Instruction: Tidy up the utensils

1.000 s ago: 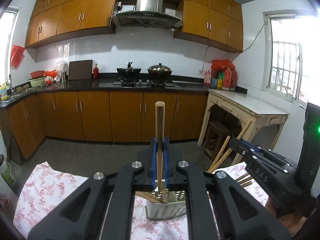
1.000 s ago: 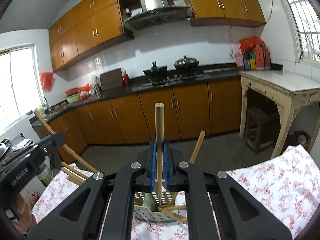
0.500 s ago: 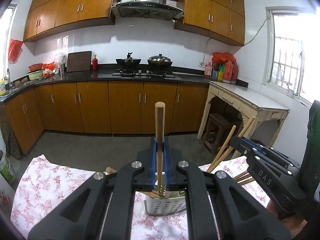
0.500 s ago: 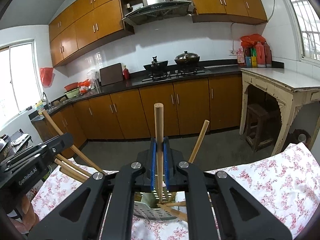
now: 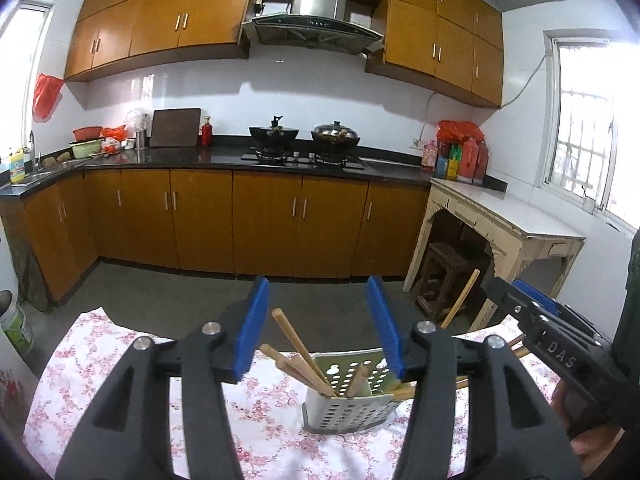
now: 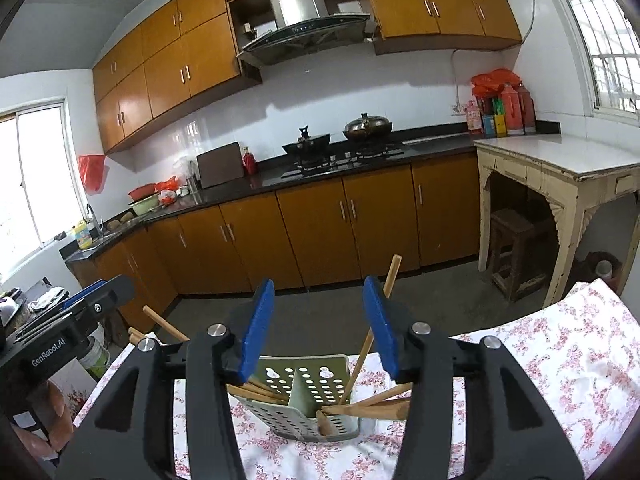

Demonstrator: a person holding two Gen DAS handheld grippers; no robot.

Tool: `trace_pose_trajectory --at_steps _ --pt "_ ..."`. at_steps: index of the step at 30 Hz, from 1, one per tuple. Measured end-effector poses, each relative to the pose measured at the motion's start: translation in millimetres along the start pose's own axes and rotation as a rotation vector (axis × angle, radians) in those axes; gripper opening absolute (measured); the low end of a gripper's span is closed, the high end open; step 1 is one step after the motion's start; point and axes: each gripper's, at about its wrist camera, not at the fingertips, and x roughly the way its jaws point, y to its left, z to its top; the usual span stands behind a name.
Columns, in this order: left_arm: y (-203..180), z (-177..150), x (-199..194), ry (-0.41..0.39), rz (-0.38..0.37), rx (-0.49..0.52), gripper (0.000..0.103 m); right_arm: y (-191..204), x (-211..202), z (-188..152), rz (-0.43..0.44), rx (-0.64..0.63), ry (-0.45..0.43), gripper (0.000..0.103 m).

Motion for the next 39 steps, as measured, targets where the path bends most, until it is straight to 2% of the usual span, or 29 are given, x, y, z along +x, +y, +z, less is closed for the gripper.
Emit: trace_pose_trajectory --at_steps 6,11,14,16,18,21,24,29,33,39 --pt "2.3 3.0 -28.2 -0.036 0.013 0.006 0.058 9.5 -21.3 2.9 0.002 -0.023 -0.036 0.052" --pt "8.7 -1.1 -58.2 -0.063 0.018 0.009 0.065 15.8 -48.3 0.9 0.008 -0.049 -0.071 0.059" --pt "12.7 -9.1 -80.9 -0.07 0.016 0.013 0.073 18.0 -71.7 -3.1 0.027 -0.052 -0.098 0.073" --pt "15.2 -18.2 -98.2 -0.078 0.014 0.015 0.08 20.2 -87.7 -6.8 0.036 -0.052 -0.117 0.094" --pt "16.5 -27.6 -111.8 -0.085 0.01 0.014 0.088 21.6 -109.6 -14.4 0.047 -0.049 -0.153 0.101" --pt "15.9 -46.1 -136.0 -0.091 -0.004 0.028 0.098 24.8 -134.8 -28.5 0.027 -0.065 -0.189 0.101" --pt "11.5 -74.6 -164.3 -0.106 0.001 0.078 0.099 27.6 -155.4 -49.2 0.004 -0.089 -0.21 0.101" --pt "4.5 -129.4 -198.4 -0.105 0.021 0.138 0.099 33.8 -180.9 -100.1 -0.035 -0.165 -0.172 0.101" --pt "9.7 -172.0 -216.2 -0.073 0.03 0.116 0.099 35.8 -197.9 -140.3 -0.051 -0.199 -0.165 0.101" --pt "25.2 -218.0 -242.1 -0.039 0.068 0.007 0.099 18.5 -207.7 -185.8 -0.047 -0.128 -0.079 0.101"
